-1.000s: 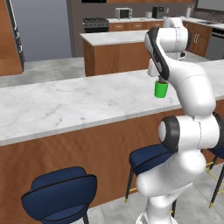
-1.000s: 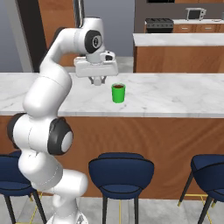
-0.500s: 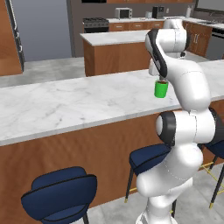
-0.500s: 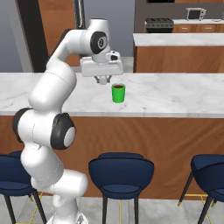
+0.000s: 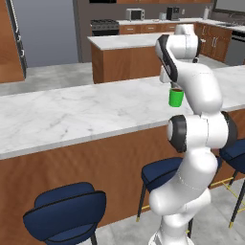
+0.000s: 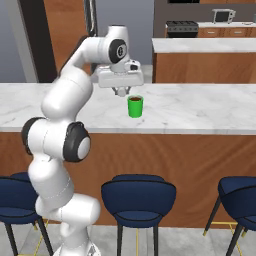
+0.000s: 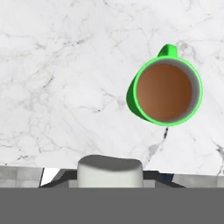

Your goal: Pick up the marshmallow and place it in the cup of hot chocolate on the dining counter.

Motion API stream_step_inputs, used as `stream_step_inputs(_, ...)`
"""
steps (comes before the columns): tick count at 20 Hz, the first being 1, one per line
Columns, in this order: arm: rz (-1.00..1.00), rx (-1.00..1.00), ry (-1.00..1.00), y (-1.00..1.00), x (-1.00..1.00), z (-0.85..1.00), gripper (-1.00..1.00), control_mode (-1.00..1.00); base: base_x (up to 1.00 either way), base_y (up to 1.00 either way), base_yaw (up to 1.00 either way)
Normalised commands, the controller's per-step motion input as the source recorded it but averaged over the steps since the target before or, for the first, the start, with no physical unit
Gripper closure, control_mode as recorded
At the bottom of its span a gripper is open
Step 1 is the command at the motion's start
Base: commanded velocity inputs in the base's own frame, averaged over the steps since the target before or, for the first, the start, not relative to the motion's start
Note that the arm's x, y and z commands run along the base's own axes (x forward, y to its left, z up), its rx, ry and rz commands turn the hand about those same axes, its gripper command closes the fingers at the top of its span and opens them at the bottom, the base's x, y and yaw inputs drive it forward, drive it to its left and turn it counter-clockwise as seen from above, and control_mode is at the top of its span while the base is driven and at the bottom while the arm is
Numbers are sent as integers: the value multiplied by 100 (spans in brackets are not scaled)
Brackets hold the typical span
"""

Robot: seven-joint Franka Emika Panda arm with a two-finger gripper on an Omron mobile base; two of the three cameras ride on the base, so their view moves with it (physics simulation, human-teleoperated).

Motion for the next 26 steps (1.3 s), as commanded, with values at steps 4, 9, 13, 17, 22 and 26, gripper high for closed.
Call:
stream_step_inputs(4,0,0,0,-6,30,-12,100,-100,0,0,0)
stream_step_inputs(9,0,0,0,-11,32,-6,100,-100,0,0,0)
stream_step_inputs(13,0,0,0,-9,34,-6,100,-100,0,0,0)
stream_step_inputs(17,0,0,0,-8,34,-6,100,-100,0,0,0)
stream_step_inputs(22,0,0,0,-4,38,-11,100,-100,0,0,0)
stream_step_inputs(26,-1,0,1,-18,21,-2,100,-100,0,0,0)
